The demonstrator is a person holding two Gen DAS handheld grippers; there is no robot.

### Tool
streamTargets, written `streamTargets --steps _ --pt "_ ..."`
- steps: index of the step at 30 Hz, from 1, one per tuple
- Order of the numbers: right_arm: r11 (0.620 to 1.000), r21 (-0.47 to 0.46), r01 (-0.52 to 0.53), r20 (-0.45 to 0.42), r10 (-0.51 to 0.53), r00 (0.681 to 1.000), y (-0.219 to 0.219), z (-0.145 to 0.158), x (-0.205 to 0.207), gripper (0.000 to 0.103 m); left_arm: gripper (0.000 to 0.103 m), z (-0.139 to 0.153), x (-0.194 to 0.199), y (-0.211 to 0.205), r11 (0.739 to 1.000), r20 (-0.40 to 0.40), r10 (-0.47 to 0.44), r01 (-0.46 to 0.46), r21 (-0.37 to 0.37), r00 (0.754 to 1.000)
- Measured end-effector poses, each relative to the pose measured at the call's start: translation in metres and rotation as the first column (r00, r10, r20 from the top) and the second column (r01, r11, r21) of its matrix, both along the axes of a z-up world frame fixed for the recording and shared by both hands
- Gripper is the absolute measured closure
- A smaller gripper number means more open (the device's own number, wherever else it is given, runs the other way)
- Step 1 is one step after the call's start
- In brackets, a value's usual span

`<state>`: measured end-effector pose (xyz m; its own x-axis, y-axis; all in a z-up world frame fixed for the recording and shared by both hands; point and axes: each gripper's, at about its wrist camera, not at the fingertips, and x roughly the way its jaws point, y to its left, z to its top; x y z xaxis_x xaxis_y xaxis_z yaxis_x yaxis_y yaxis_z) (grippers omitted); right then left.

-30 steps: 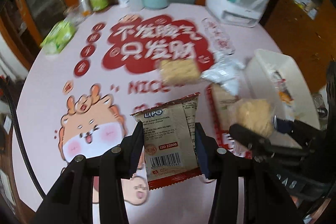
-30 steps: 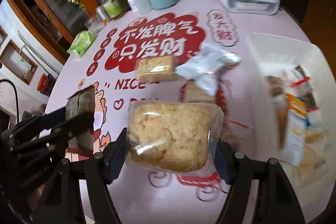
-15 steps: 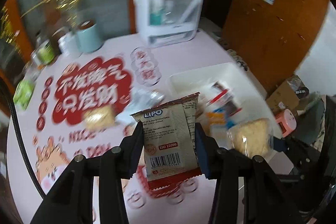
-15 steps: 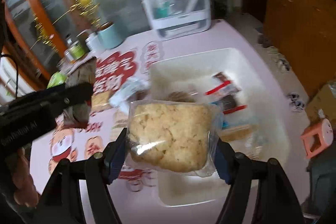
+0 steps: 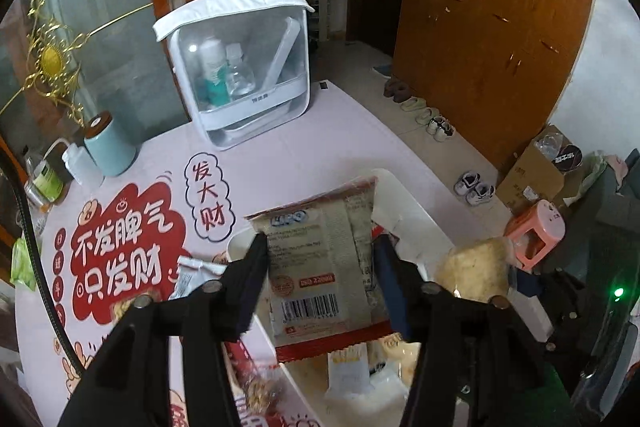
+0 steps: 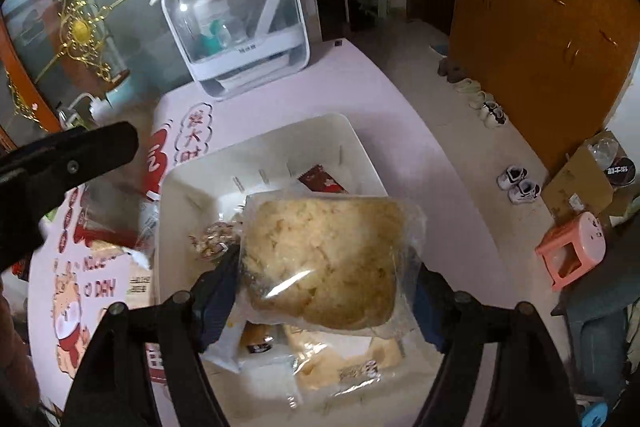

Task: Organize snacks
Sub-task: 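Carry the LIPO packet and cake bag into the white bin and open both tools, then withdraw both tools from the bin back over the remaining snacks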

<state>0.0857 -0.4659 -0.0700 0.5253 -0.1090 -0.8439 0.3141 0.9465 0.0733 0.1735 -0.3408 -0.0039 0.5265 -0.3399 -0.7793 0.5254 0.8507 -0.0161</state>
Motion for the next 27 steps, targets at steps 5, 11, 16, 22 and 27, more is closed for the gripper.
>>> streamTargets --steps 5,11,16,22,27 --pt "0.998 -0.060 -0.018 0.015 0.019 1.000 0.005 -0.004 -0.002 0.016 0.014 -0.006 0.006 -0.016 1.000 -0.011 -0.004 0.004 0.014 1.000" --pt "0.998 -0.050 -0.031 0.025 0.033 0.999 0.009 -0.001 -0.008 0.016 0.013 -0.014 0.007 -0.012 0.999 -0.036 0.011 -0.009 0.035 0.999" --pt "0.999 -0.037 -0.038 0.030 0.039 0.999 0.015 0.001 -0.013 0.016 0.013 -0.012 0.001 -0.001 0.999 -0.031 0.026 -0.024 0.040 0.999" --pt "0.998 -0.015 -0.053 0.034 0.053 0.998 0.027 0.003 -0.023 0.016 0.013 -0.007 -0.010 0.015 0.998 -0.024 0.045 -0.044 0.040 0.999" --pt "0.996 -0.024 -0.082 0.037 0.083 0.996 0.042 0.005 -0.033 0.016 0.013 -0.004 -0.022 0.032 0.998 -0.019 0.059 -0.058 0.036 0.998"
